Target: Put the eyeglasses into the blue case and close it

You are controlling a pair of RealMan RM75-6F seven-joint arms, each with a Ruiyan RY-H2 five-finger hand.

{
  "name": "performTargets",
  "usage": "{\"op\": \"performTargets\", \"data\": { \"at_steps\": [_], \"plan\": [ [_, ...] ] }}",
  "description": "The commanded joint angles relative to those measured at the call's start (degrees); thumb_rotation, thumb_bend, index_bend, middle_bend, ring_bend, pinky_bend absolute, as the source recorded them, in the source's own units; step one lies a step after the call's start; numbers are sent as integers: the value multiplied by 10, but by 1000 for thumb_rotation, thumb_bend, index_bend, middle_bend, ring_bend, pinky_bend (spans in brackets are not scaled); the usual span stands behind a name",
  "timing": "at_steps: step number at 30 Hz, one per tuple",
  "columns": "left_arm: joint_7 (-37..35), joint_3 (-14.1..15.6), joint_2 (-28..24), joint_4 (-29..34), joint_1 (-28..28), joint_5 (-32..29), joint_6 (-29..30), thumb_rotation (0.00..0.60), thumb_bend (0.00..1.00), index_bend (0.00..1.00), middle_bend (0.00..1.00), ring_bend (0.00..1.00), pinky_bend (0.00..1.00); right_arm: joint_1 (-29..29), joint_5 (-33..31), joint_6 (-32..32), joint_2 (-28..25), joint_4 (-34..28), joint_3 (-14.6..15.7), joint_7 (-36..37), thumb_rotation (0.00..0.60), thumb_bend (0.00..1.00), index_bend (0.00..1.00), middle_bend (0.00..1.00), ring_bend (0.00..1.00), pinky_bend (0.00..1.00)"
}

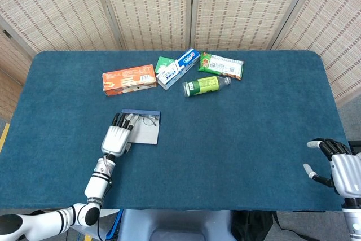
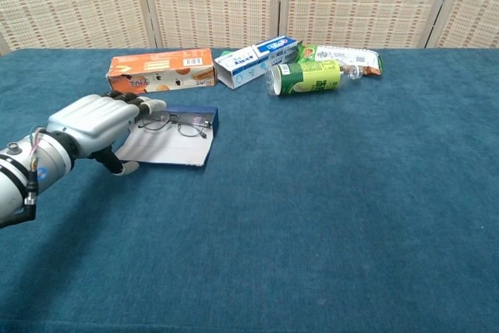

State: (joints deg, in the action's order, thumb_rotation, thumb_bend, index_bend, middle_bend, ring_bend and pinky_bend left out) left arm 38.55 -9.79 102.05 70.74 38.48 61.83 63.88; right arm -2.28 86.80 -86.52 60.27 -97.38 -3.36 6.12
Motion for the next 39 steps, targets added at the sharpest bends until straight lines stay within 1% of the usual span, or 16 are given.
{"op": "performTargets", "data": {
  "at_steps": [1,9,13,17,21,23,29,32,39],
  "plan": [
    [-17,-11,10,-18,4,5,4,600,298,0,0,0,0,0,0,0,0,0,0,0,600,250,326,298,230,230],
    [-53,-39,21,-47,16,8,7,600,298,6,0,0,0,-1,-3,4,1,1,-1,0,600,251,326,298,230,231],
    [-68,-56,31,-69,29,3,-1,600,298,46,0,0,0,-3,-3,5,1,1,-2,0,600,251,326,298,230,231],
    [-70,-64,42,-93,42,-2,-15,600,298,88,0,0,0,-3,-5,5,0,1,-3,0,600,250,326,298,230,231],
    [-65,-65,51,-115,52,-7,-28,600,298,155,0,0,0,-2,-7,5,0,3,-3,1,600,251,326,298,230,230],
    [-68,-64,55,-122,55,-5,-29,600,298,224,0,0,0,-1,-8,6,0,3,-3,2,600,250,326,298,230,231],
    [-76,-53,60,-125,54,9,-24,600,298,382,0,0,0,-1,-8,6,1,6,-3,5,600,251,326,298,230,231],
    [-72,-51,62,-125,54,10,-25,600,298,422,0,0,0,0,-9,5,1,7,-2,7,600,250,326,298,230,231],
    [-65,-48,56,-111,51,8,-25,600,300,460,0,0,0,2,-9,4,1,8,-2,8,600,250,326,298,230,231]
  ]
}}
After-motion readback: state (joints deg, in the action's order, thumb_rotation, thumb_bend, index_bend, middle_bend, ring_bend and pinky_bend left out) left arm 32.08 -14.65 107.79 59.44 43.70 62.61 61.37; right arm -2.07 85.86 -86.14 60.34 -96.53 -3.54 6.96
